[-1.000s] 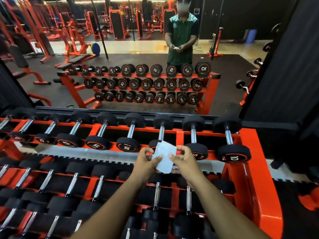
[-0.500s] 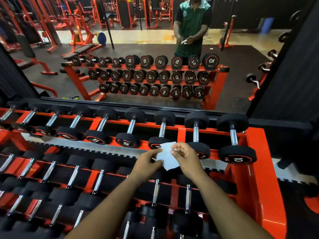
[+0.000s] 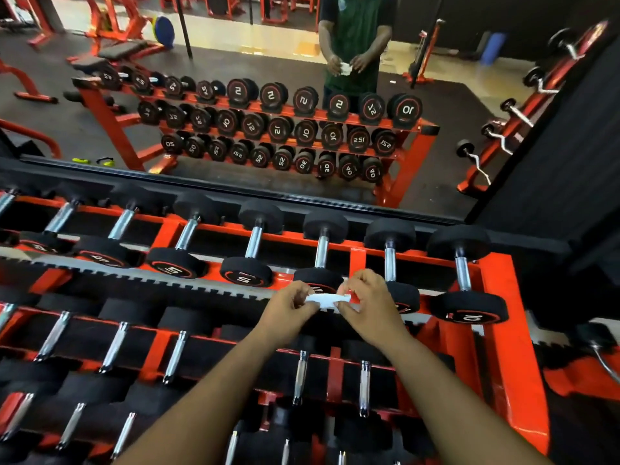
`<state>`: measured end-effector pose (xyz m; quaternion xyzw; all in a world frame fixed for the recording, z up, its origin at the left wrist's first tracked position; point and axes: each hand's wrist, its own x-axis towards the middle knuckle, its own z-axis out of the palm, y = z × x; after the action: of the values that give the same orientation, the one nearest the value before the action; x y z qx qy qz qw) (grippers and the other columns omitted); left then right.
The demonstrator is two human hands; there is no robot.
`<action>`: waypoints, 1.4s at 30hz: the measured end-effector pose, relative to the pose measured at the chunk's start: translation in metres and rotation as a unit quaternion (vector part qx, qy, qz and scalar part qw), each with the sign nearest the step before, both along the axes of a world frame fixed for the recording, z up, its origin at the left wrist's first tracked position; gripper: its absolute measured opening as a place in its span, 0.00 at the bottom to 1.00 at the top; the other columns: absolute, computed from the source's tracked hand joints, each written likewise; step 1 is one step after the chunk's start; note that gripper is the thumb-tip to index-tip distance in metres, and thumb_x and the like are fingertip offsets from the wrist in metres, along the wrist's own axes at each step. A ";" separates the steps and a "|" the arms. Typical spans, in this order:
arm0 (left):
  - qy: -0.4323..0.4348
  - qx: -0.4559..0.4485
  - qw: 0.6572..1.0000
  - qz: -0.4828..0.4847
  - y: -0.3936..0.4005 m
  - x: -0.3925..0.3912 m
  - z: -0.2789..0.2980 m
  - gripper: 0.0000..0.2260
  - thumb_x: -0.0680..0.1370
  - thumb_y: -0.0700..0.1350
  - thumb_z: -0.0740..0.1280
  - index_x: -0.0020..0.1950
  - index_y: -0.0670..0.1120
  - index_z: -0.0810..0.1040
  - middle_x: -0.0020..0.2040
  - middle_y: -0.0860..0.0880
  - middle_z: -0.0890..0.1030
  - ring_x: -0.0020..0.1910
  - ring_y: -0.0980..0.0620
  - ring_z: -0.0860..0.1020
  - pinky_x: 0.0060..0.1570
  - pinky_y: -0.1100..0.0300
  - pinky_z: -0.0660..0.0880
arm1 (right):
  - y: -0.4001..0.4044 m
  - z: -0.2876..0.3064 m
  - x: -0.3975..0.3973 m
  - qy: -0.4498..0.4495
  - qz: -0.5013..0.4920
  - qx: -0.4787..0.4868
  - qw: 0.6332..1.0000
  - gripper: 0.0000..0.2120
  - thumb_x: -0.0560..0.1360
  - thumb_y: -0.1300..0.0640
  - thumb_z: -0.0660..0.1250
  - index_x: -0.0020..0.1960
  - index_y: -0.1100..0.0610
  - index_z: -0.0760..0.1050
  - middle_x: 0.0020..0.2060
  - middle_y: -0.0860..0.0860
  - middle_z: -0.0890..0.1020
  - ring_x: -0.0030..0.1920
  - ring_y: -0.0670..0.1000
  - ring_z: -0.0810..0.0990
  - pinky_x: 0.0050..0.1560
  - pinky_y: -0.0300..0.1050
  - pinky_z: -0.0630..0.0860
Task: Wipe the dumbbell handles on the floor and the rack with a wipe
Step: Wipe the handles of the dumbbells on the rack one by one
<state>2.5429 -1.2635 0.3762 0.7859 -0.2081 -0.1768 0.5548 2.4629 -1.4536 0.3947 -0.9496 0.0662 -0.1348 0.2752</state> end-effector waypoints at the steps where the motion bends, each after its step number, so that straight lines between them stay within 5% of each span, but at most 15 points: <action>1: 0.006 -0.005 1.000 0.004 -0.002 0.005 -0.007 0.14 0.72 0.52 0.71 0.46 0.43 0.75 0.41 0.36 0.79 0.38 0.51 0.74 0.43 0.46 0.74 | 0.002 -0.001 0.004 0.016 0.017 0.003 1.000 0.12 0.72 0.53 0.75 0.54 0.46 0.78 0.55 0.43 0.72 0.59 0.47 0.72 0.59 0.44 0.71; 5: 0.008 -0.001 1.000 0.004 -0.012 0.022 -0.016 0.06 0.74 0.49 0.71 0.47 0.50 0.77 0.39 0.44 0.79 0.37 0.54 0.74 0.43 0.51 0.74 | -0.001 0.001 0.022 0.105 0.065 0.061 0.990 0.19 0.78 0.53 0.70 0.69 0.47 0.75 0.64 0.43 0.79 0.63 0.44 0.76 0.64 0.42 0.72; 10: 0.000 0.035 0.999 0.034 -0.031 0.037 -0.033 0.05 0.77 0.52 0.72 0.48 0.56 0.77 0.40 0.58 0.80 0.40 0.58 0.77 0.47 0.57 0.76 | -0.027 -0.016 0.047 0.121 0.049 0.117 0.984 0.13 0.78 0.59 0.68 0.60 0.47 0.82 0.53 0.40 0.84 0.53 0.41 0.81 0.56 0.40 0.76; 15: -0.103 0.255 0.960 0.059 -0.060 0.048 -0.058 0.29 0.77 0.64 0.68 0.72 0.51 0.69 0.70 0.50 0.72 0.70 0.46 0.69 0.69 0.48 0.68 | -0.063 -0.040 0.087 0.098 -0.033 0.117 0.988 0.15 0.77 0.59 0.66 0.60 0.46 0.82 0.54 0.44 0.85 0.53 0.48 0.82 0.54 0.43 0.76; 19: -0.057 0.377 0.921 0.081 -0.091 0.057 -0.068 0.44 0.76 0.72 0.60 0.82 0.46 0.52 0.82 0.39 0.53 0.82 0.42 0.50 0.78 0.41 0.52 | -0.079 -0.058 0.127 0.080 -0.028 0.076 0.993 0.21 0.78 0.60 0.65 0.67 0.43 0.78 0.58 0.47 0.84 0.57 0.52 0.82 0.57 0.47 0.78; 23: -0.044 0.404 0.910 0.075 -0.113 0.065 -0.074 0.50 0.75 0.74 0.59 0.83 0.44 0.44 0.83 0.37 0.49 0.82 0.41 0.46 0.79 0.40 0.48 | -0.077 -0.073 0.163 0.033 0.063 0.018 0.997 0.24 0.77 0.66 0.64 0.69 0.48 0.77 0.60 0.51 0.83 0.59 0.53 0.81 0.52 0.39 0.72; 27: -0.042 0.415 0.905 0.086 -0.122 0.069 -0.073 0.50 0.75 0.73 0.61 0.82 0.44 0.44 0.81 0.35 0.50 0.82 0.39 0.47 0.79 0.41 0.48 | -0.082 -0.095 0.187 0.053 0.201 -0.073 0.975 0.22 0.79 0.60 0.58 0.71 0.51 0.76 0.73 0.51 0.74 0.73 0.52 0.72 0.73 0.50 0.69; 30: -0.025 0.399 0.912 0.087 -0.124 0.071 -0.072 0.50 0.75 0.70 0.64 0.83 0.44 0.42 0.81 0.33 0.49 0.82 0.38 0.46 0.80 0.43 0.47 | -0.099 -0.103 0.194 0.071 0.341 -0.213 0.913 0.26 0.78 0.55 0.50 0.72 0.51 0.75 0.73 0.52 0.73 0.75 0.55 0.68 0.75 0.53 0.66; 34: 0.011 0.427 0.903 0.047 -0.122 0.077 -0.069 0.52 0.75 0.71 0.63 0.82 0.46 0.35 0.82 0.34 0.43 0.82 0.38 0.42 0.80 0.42 0.44 | -0.125 -0.101 0.207 0.069 0.443 -0.335 0.828 0.30 0.80 0.61 0.61 0.80 0.47 0.61 0.79 0.45 0.61 0.80 0.50 0.55 0.80 0.57 0.52; 38: 0.038 0.465 0.885 -0.002 -0.121 0.085 -0.063 0.51 0.77 0.72 0.59 0.80 0.47 0.29 0.81 0.34 0.37 0.81 0.38 0.38 0.79 0.39 0.42 | -0.129 -0.094 0.209 0.074 0.305 -0.369 0.875 0.40 0.77 0.67 0.60 0.82 0.50 0.45 0.82 0.50 0.48 0.79 0.49 0.40 0.80 0.56 0.44; 40: 0.042 0.472 0.881 -0.010 -0.121 0.086 -0.061 0.51 0.77 0.71 0.59 0.80 0.46 0.30 0.81 0.34 0.36 0.81 0.38 0.38 0.79 0.39 0.41 | -0.119 -0.102 0.200 0.092 0.300 -0.329 0.891 0.39 0.76 0.67 0.60 0.82 0.51 0.47 0.82 0.50 0.50 0.80 0.49 0.42 0.80 0.55 0.44; 42: 0.047 0.476 0.878 -0.012 -0.122 0.086 -0.059 0.51 0.77 0.71 0.59 0.81 0.46 0.30 0.81 0.34 0.36 0.81 0.38 0.38 0.79 0.39 0.41 | -0.114 -0.109 0.190 0.108 0.377 -0.302 0.869 0.35 0.78 0.64 0.59 0.82 0.50 0.53 0.81 0.48 0.54 0.81 0.49 0.48 0.80 0.55 0.45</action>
<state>2.6289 -1.3857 0.3168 0.9433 -0.0821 -0.2978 0.1211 2.6533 -1.5681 0.2857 -0.9478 -0.3113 0.0693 -0.0042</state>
